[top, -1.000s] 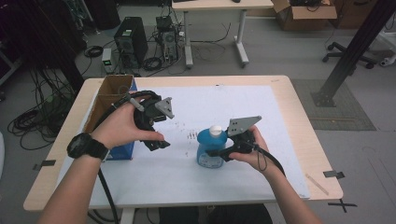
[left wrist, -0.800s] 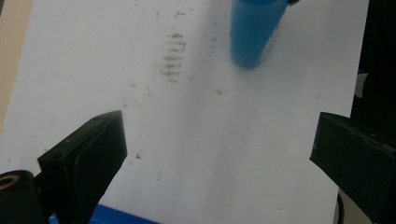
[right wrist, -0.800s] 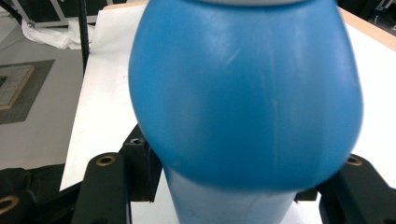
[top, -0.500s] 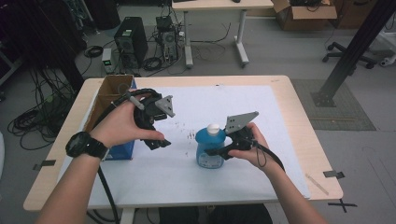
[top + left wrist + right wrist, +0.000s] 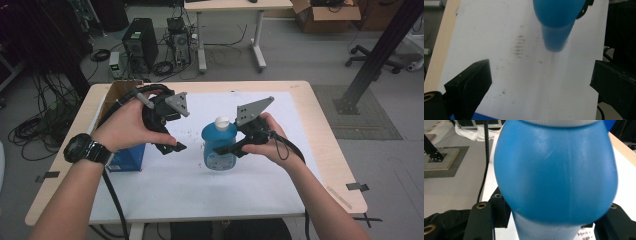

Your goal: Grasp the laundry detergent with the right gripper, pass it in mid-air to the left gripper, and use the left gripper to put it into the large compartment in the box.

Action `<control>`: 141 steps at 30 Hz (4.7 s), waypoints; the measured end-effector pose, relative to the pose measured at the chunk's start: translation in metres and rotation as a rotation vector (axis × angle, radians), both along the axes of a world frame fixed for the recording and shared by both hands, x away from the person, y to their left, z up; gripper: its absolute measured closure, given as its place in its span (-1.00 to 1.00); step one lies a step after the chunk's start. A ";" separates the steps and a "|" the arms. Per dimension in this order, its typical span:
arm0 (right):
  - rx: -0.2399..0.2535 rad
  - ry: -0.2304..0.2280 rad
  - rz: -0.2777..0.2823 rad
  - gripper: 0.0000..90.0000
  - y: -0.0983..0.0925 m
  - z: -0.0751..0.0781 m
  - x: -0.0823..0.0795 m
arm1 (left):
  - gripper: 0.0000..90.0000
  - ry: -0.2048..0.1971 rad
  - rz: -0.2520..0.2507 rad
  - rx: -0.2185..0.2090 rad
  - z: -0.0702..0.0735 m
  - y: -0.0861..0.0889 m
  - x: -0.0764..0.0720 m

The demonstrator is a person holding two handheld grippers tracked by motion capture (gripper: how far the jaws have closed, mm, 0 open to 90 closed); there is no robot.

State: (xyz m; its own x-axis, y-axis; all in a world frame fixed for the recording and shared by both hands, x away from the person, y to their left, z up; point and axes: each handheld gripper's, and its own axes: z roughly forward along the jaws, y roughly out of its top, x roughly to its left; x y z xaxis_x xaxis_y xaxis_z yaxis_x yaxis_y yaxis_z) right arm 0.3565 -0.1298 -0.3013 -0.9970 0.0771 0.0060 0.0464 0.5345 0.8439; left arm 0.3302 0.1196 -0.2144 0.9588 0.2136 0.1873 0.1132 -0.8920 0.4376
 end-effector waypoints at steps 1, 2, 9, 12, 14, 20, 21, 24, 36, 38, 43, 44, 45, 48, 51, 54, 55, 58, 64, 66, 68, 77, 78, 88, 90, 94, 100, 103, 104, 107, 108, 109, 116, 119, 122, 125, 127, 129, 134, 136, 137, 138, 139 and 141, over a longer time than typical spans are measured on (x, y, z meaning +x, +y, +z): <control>0.002 -0.001 0.007 -0.06 0.002 0.002 0.000 | -0.91 -0.001 -0.005 -0.004 0.003 -0.001 0.000; 0.002 -0.001 0.007 -0.06 0.002 0.002 0.000 | -0.91 0.000 -0.005 -0.010 0.006 -0.003 0.000; 0.001 -0.002 0.031 -0.06 0.013 0.011 -0.002 | -0.91 0.006 -0.020 -0.016 0.025 -0.017 -0.001; 0.000 -0.002 0.039 -0.06 0.016 0.012 -0.003 | -0.92 0.027 -0.039 -0.018 0.030 -0.023 0.000; 0.001 0.001 0.047 -0.06 0.019 0.012 -0.004 | -0.92 0.033 -0.037 -0.021 0.032 -0.028 0.000; -0.006 -0.002 0.054 -0.06 0.025 0.014 -0.006 | -0.88 0.057 -0.031 -0.005 0.031 -0.044 0.001; -0.005 -0.004 0.056 -0.06 0.025 0.014 -0.006 | -0.88 0.061 -0.031 -0.002 0.030 -0.046 0.001; -0.003 -0.004 0.059 -0.06 0.026 0.016 -0.007 | -0.81 0.087 -0.044 0.004 0.028 -0.051 0.002; -0.003 -0.006 0.063 -0.06 0.027 0.019 -0.008 | -0.78 0.105 -0.038 0.053 0.014 -0.065 0.006; -0.004 -0.006 0.064 -0.06 0.027 0.019 -0.008 | -0.78 0.108 -0.040 0.064 0.013 -0.067 0.006; -0.002 -0.009 0.063 -0.06 0.026 0.018 -0.008 | -0.66 0.112 -0.050 0.058 0.012 -0.071 0.006; -0.001 -0.008 0.063 -0.06 0.026 0.017 -0.008 | -0.66 0.115 -0.056 0.061 0.011 -0.071 0.006; -0.001 -0.006 0.060 -0.06 0.026 0.017 -0.008 | -0.63 0.116 -0.057 0.061 0.011 -0.071 0.006; -0.003 -0.009 0.059 -0.06 0.026 0.017 -0.008 | -0.60 0.116 -0.058 0.063 0.011 -0.072 0.006; -0.007 -0.008 0.061 -0.06 0.026 0.016 -0.008 | -0.58 0.118 -0.058 0.060 0.011 -0.073 0.006; -0.009 -0.007 0.061 -0.06 0.027 0.016 -0.008 | -0.55 0.119 -0.059 0.064 0.011 -0.073 0.006; -0.007 -0.008 0.060 -0.06 0.027 0.016 -0.008 | -0.54 0.117 -0.059 0.058 0.011 -0.073 0.006; -0.007 -0.011 0.058 -0.06 0.026 0.016 -0.008 | -0.50 0.116 -0.063 0.060 0.011 -0.073 0.006; -0.011 -0.012 0.059 -0.06 0.026 0.015 -0.008 | -0.43 0.114 -0.063 0.059 0.010 -0.073 0.005; -0.011 -0.013 0.058 -0.06 0.026 0.015 -0.008 | -0.42 0.114 -0.063 0.058 0.010 -0.073 0.005; -0.011 -0.013 0.056 -0.06 0.026 0.015 -0.008 | -0.42 0.113 -0.065 0.059 0.010 -0.073 0.005; -0.010 -0.015 0.056 -0.06 0.026 0.014 -0.008 | -0.38 0.113 -0.067 0.061 0.011 -0.073 0.005; -0.010 -0.013 0.056 -0.06 0.026 0.014 -0.008 | -0.36 0.114 -0.067 0.060 0.011 -0.073 0.005; -0.018 -0.017 0.052 -0.06 0.026 0.013 -0.008 | -0.26 0.113 -0.070 0.067 0.011 -0.075 0.003; -0.021 -0.018 0.051 -0.06 0.026 0.013 -0.008 | -0.25 0.111 -0.068 0.070 0.011 -0.075 0.004; -0.021 -0.018 0.053 -0.06 0.026 0.014 -0.008 | -0.18 0.107 -0.065 0.065 0.011 -0.074 0.004; -0.024 -0.014 0.055 -0.06 0.027 0.014 -0.008 | -0.18 0.108 -0.071 0.084 0.012 -0.075 0.004; -0.028 -0.011 0.058 -0.06 0.028 0.013 -0.007 | -0.17 0.112 -0.071 0.096 0.012 -0.076 0.005; -0.028 -0.011 0.059 -0.06 0.028 0.013 -0.007 | -0.17 0.113 -0.071 0.099 0.012 -0.076 0.005; -0.029 -0.002 0.065 -0.07 0.028 0.012 -0.006 | -0.16 0.130 -0.059 0.100 0.013 -0.076 0.006; -0.025 0.003 0.069 -0.07 0.028 0.012 -0.006 | -0.16 0.134 -0.053 0.096 0.013 -0.076 0.007; -0.021 0.011 0.071 -0.08 0.028 0.012 -0.005 | -0.16 0.140 -0.043 0.092 0.014 -0.076 0.008; -0.059 0.044 0.063 -0.72 0.024 0.007 -0.002 | -0.16 0.164 0.031 0.092 0.027 -0.067 0.016; -0.104 0.041 0.023 -0.82 0.018 0.005 0.000 | -0.16 0.175 0.089 0.114 0.036 -0.062 0.020; -0.144 0.052 0.007 -0.85 0.008 0.004 0.003 | -0.16 0.191 0.191 0.136 0.045 -0.054 0.025; -0.222 0.038 -0.041 -0.85 -0.008 0.002 0.007 | -0.15 0.196 0.374 0.140 0.060 -0.037 0.033; -0.244 0.041 -0.063 -0.84 -0.018 0.000 0.009 | -0.15 0.185 0.463 0.129 0.068 -0.027 0.036; -0.266 0.049 -0.080 -0.84 -0.028 -0.001 0.011 | -0.15 0.180 0.509 0.126 0.072 -0.022 0.038; -0.311 0.057 -0.111 -0.84 -0.047 -0.006 0.014 | -0.15 0.159 0.778 0.061 0.096 0.010 0.047; -0.333 0.052 -0.127 -0.84 -0.057 -0.008 0.015 | -0.15 0.163 0.882 0.034 0.105 0.023 0.050; -0.339 0.052 -0.141 -0.84 -0.062 -0.009 0.016 | -0.15 0.164 0.925 0.024 0.108 0.029 0.052; -0.344 0.053 -0.152 -0.84 -0.067 -0.009 0.016 | -0.15 0.167 0.974 0.012 0.112 0.035 0.053; -0.351 0.058 -0.167 -0.84 -0.075 -0.010 0.018 | -0.15 0.173 1.023 0.001 0.115 0.042 0.054; -0.356 0.058 -0.176 -0.84 -0.079 -0.011 0.018 | -0.15 0.178 1.094 -0.008 0.121 0.054 0.057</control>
